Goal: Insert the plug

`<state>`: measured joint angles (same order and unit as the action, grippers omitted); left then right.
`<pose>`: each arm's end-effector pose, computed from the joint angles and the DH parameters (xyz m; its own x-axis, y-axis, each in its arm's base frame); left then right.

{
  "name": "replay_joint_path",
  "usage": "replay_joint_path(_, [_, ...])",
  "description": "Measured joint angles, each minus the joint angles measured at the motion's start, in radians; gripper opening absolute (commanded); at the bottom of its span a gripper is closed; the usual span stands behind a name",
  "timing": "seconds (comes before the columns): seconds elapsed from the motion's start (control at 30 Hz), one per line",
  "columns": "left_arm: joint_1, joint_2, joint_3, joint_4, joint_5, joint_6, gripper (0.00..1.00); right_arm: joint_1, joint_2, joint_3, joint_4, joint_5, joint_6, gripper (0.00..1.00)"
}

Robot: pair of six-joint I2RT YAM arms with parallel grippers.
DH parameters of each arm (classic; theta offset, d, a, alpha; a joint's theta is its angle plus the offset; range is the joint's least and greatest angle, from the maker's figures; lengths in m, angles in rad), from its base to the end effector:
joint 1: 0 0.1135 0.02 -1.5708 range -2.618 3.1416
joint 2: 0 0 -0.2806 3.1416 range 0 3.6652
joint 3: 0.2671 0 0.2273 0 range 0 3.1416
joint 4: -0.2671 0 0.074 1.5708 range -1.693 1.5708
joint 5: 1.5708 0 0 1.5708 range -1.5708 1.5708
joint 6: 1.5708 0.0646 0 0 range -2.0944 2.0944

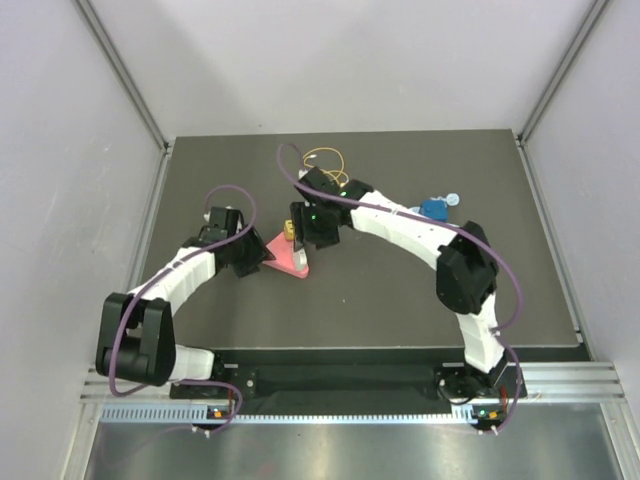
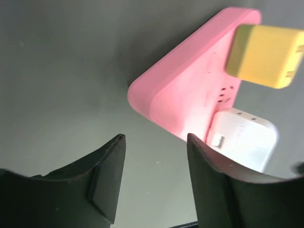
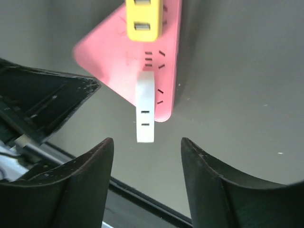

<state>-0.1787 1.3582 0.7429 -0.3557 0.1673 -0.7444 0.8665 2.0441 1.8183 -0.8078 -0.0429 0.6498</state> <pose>0.2463 -0.0554 0.1966 -0.7789 -0.5382 -0.3220 -0.3534 0.8008 -0.4835 0.2866 0.3416 0.2536 -0.9122 -0.1400 -0.3852 -0.2809 0.8979 0.3389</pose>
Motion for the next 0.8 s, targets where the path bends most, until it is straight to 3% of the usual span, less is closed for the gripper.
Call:
replay_joint_path(0.13, [0.0, -0.014, 0.076, -0.066, -0.045, 0.025, 0.66, -0.065, -0.069, -0.005, 0.021, -0.016, -0.043, 0.6])
replay_joint_path(0.23, [0.0, -0.027, 0.124, -0.087, -0.063, 0.049, 0.67, -0.134, -0.064, 0.001, 0.035, 0.0, -0.093, 0.53])
replay_joint_path(0.4, [0.0, -0.082, 0.172, -0.102, -0.021, 0.11, 0.72, -0.236, 0.081, 0.126, 0.041, 0.085, -0.189, 0.47])
replay_joint_path(0.53, [-0.001, -0.093, 0.231, -0.11, 0.039, 0.147, 0.82, -0.285, 0.209, 0.195, 0.081, 0.159, -0.248, 0.52])
replay_joint_path(0.8, [-0.001, -0.1, 0.236, -0.09, 0.154, 0.18, 0.76, -0.346, 0.33, 0.213, 0.182, 0.182, -0.274, 0.62])
